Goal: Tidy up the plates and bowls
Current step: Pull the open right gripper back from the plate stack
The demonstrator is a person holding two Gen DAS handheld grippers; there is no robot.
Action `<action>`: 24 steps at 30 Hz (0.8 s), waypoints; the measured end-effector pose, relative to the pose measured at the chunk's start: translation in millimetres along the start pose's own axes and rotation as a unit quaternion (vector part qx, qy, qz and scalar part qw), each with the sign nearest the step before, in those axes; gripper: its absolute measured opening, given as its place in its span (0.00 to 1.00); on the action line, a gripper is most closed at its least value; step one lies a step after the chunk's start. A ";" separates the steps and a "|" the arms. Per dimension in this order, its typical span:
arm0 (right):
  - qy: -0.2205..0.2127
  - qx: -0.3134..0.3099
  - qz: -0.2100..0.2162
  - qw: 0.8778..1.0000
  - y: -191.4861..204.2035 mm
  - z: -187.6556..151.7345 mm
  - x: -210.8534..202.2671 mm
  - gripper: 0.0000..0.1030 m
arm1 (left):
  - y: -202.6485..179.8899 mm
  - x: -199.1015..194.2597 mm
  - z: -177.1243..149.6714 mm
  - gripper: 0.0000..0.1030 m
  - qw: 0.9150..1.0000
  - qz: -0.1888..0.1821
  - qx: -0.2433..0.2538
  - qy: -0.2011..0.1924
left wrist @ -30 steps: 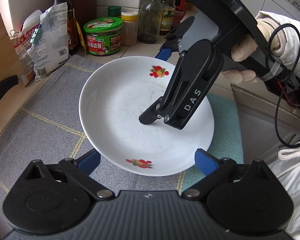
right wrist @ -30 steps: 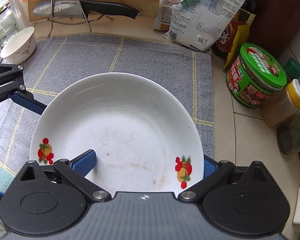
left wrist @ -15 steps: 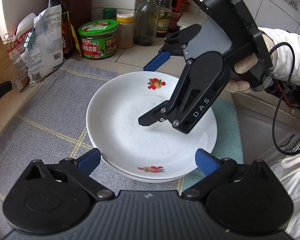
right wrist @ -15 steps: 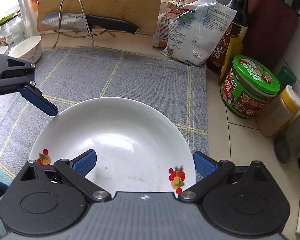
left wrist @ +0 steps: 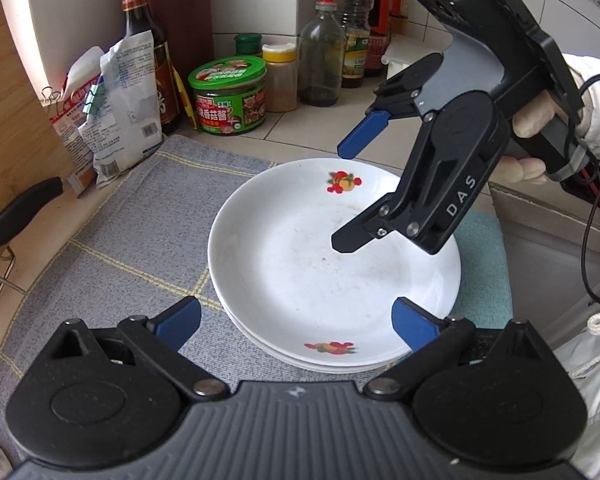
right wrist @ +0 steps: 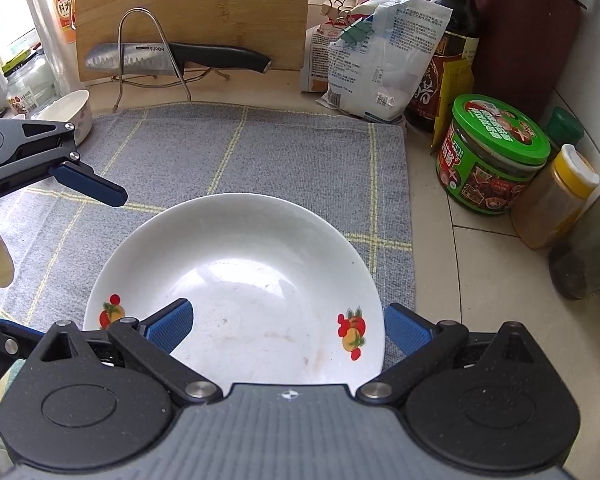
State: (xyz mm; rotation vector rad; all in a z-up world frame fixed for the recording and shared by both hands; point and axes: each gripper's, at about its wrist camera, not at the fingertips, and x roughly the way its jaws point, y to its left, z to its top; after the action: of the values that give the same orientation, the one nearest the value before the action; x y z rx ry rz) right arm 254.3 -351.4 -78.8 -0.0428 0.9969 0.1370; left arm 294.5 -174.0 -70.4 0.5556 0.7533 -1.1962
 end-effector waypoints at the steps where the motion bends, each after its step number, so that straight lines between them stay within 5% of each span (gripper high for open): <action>1: 0.000 0.000 0.000 1.000 0.7 0.4 -0.7 1.00 | -0.6 -0.3 0.0 0.98 1.000 0.004 -0.002 -0.001; 14: -0.010 -0.011 -0.021 1.000 15.3 2.7 -12.9 1.00 | -4.5 -23.7 -3.2 0.98 0.994 0.073 -0.072 -0.028; 24: -0.069 -0.025 -0.021 0.997 47.9 6.2 -36.5 1.00 | -14.5 -72.7 -25.5 0.98 0.964 0.196 -0.165 -0.068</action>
State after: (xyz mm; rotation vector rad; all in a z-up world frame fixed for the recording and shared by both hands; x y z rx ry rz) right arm 233.5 -306.8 -43.6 -0.0990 0.8548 0.1239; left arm 261.9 -114.7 -30.8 0.3212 0.6688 -0.7137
